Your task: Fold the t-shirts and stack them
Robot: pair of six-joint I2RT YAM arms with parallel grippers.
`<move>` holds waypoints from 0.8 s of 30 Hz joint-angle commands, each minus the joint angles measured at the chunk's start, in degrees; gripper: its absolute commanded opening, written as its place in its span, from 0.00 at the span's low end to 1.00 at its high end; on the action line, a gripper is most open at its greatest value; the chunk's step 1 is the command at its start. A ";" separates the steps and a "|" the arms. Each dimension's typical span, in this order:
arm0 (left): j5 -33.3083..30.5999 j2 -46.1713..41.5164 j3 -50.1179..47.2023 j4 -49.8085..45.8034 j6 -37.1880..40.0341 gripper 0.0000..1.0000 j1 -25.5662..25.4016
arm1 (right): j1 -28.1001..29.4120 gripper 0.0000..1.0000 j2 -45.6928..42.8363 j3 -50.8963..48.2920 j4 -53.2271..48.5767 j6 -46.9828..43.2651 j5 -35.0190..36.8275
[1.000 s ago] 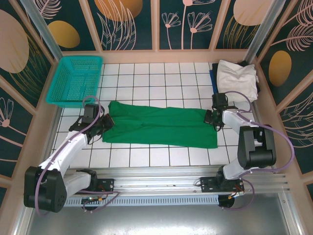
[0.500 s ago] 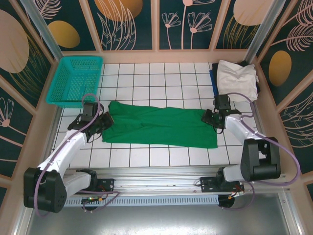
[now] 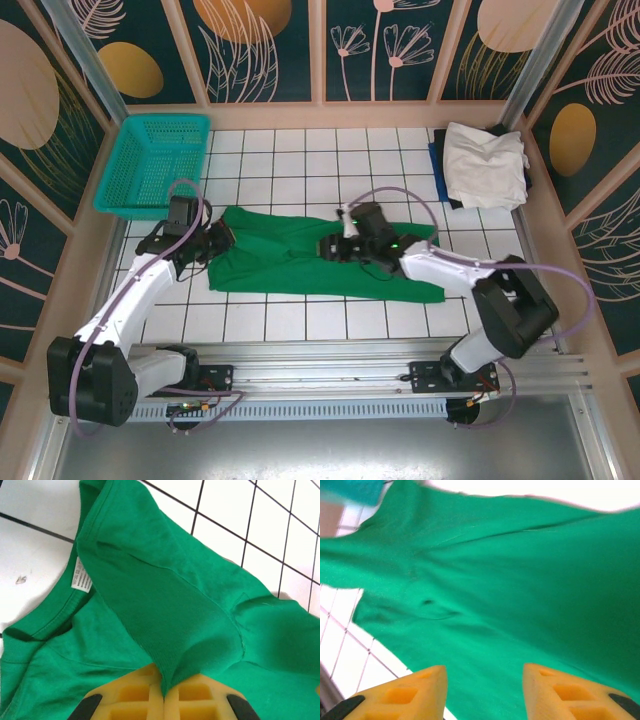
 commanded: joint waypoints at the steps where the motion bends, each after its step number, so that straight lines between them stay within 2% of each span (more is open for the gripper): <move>1: 1.18 -1.27 -3.59 -1.59 1.20 0.00 0.09 | 2.90 0.45 4.79 4.67 3.02 -4.34 2.87; 5: -0.55 -0.78 -8.97 0.17 0.74 0.00 0.05 | 8.76 0.46 9.62 6.96 6.29 -8.61 3.33; 10: -3.06 1.22 -7.71 1.32 0.76 0.00 0.06 | 16.50 0.45 16.23 11.85 7.72 -15.73 11.22; 15: -3.76 3.63 -3.38 0.77 1.74 0.00 0.05 | 17.37 0.43 21.89 16.65 7.89 -18.83 12.39; 20: -4.24 4.04 -1.86 -0.06 2.25 0.00 0.06 | 18.44 0.50 25.70 20.81 4.70 -23.24 22.53; 24: -3.77 3.64 -1.59 -0.19 2.36 0.00 0.09 | 19.61 0.52 27.73 22.13 4.82 -26.74 29.09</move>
